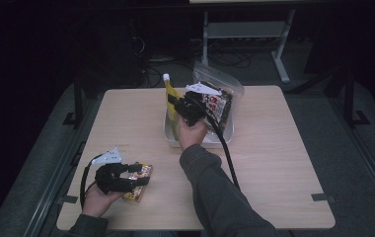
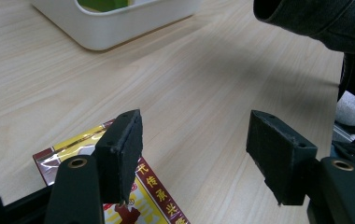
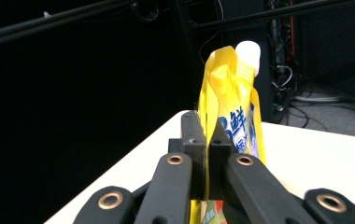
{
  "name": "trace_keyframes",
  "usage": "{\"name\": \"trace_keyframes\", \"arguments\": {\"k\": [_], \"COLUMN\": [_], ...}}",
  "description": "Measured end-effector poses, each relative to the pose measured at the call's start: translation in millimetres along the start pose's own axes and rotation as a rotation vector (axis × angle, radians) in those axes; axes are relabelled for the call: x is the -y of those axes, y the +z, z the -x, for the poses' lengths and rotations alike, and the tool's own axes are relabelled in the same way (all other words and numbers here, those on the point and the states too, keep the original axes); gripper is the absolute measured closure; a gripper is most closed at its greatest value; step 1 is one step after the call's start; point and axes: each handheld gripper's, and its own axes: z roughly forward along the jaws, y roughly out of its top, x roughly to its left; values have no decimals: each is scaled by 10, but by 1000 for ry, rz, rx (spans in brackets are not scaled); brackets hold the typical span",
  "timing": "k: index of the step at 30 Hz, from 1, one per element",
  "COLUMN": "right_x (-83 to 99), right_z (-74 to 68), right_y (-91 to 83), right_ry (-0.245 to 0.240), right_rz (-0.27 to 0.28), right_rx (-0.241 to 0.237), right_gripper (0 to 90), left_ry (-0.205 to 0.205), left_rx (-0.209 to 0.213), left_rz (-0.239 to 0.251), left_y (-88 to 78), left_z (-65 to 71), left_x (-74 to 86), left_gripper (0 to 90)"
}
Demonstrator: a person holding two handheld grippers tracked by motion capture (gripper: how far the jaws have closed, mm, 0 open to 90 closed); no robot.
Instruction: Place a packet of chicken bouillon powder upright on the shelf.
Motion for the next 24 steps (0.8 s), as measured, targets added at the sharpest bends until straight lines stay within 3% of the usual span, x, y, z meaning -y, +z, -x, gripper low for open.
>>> {"name": "trace_keyframes", "arguments": {"k": [9,11,18,24], "right_x": [77,72,-70,-217], "right_z": [-13,-7,-22,-49], "right_y": [17,16,-42,-77], "right_ry": [42,55,55,50], "right_rz": [-35,-43,-49,-66], "right_rx": [-2,-7,-20,-28], "right_gripper": [886,848,741,775], "left_ry": [-1,0,0,1], "left_rx": [-2,-3,0,-4], "left_rz": [-4,-6,-9,-12], "left_y": [2,4,15,14], "left_z": [8,9,9,6], "left_x": [2,4,9,13], "left_gripper": [353,352,351,350]}}
